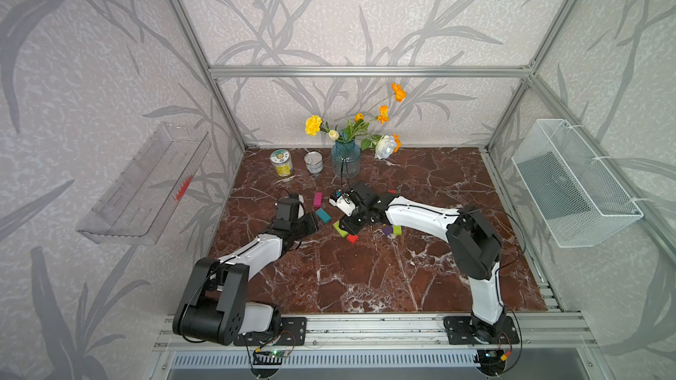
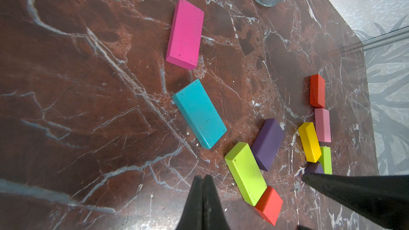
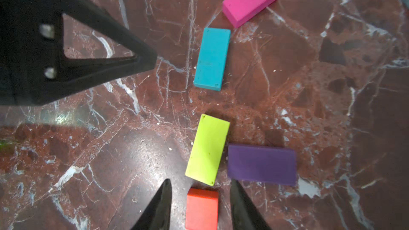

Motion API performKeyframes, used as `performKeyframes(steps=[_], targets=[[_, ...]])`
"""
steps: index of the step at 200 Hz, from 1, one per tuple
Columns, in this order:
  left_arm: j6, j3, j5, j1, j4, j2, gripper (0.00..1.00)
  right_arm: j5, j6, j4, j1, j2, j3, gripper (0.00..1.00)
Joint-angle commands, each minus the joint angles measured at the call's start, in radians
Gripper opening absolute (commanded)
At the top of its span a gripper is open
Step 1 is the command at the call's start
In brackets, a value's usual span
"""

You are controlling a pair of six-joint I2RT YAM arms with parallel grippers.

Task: Assemble the letter v with building blocks
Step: Assemble the building block at the center of the board.

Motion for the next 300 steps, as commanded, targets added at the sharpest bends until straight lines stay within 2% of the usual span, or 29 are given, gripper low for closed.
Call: performKeyframes(steps=[1,60,200,247,279,300], targets=[[0.018,-0.012,0.013,0.008,-0.014,0.002,0.01,0.033,-0.005,-0.053,0.012,0.032,0.014,0.45],[0.017,-0.010,0.020,0.008,-0.009,0.019,0.01,0.063,0.019,-0.053,0.019,0.039,-0.006,0.49],[0.022,-0.023,0.016,0.008,-0.003,0.039,0.01,0.052,0.083,-0.054,0.028,0.120,0.038,0.48],[0.020,-0.029,0.015,0.009,0.002,0.045,0.08,0.047,0.102,-0.056,0.030,0.143,0.061,0.49],[0.011,-0.032,0.025,0.008,0.017,0.057,0.18,0.066,0.100,-0.064,0.033,0.157,0.075,0.48],[0.005,-0.032,0.035,0.009,0.028,0.067,0.24,0.090,0.089,-0.090,0.034,0.172,0.092,0.44]])
